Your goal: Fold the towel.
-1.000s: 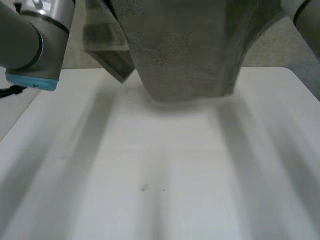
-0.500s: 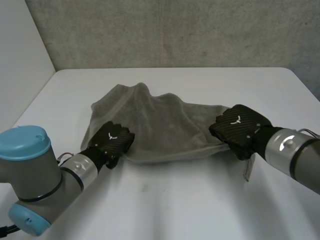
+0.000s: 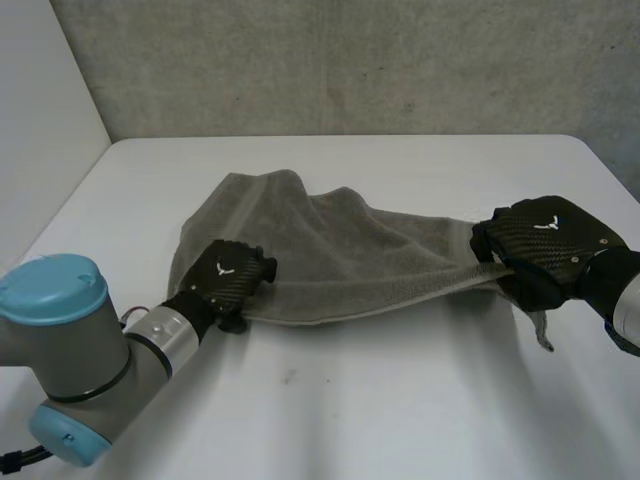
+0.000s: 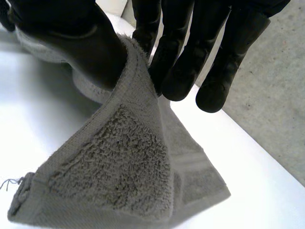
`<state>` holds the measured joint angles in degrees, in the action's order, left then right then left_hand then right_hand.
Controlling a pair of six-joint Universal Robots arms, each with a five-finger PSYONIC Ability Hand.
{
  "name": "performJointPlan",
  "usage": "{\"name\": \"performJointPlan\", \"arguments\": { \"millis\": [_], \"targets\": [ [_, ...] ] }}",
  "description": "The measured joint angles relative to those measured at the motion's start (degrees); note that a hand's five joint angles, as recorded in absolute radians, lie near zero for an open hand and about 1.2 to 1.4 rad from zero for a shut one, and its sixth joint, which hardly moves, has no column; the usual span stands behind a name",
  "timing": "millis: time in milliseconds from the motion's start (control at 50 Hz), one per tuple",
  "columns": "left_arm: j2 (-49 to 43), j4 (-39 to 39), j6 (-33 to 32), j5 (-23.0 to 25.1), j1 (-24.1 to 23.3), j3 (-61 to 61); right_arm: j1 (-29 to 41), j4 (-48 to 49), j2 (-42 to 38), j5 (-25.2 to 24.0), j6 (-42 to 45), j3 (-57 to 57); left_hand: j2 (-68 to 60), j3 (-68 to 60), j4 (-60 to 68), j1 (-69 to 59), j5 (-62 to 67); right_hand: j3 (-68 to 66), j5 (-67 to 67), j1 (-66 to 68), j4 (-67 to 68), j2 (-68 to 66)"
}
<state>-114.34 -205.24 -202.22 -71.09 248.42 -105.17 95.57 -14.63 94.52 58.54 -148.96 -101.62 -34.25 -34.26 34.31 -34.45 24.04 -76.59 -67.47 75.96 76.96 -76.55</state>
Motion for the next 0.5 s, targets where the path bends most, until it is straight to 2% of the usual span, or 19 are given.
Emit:
{"name": "performJointPlan", "arguments": {
  "millis": [260,500],
  "targets": [
    [-2.29,0.14,2.81,-0.96,0.25,0.97,-0.05,0.63,1.74,-0.91,-5.32,2.35,1.29,1.28,-1.27,1.30,-1.29,0.00,0.00,0.00,0.00,0.00],
    [-5.37,-4.67,3.20,-10.79,0.76,3.56,-0.23,0.50,4.03,-0.93,-9.14,4.21,0.03,0.10,-0.19,0.27,0.20,0.00,0.00,0.00,0.00,0.00]
  ]
}}
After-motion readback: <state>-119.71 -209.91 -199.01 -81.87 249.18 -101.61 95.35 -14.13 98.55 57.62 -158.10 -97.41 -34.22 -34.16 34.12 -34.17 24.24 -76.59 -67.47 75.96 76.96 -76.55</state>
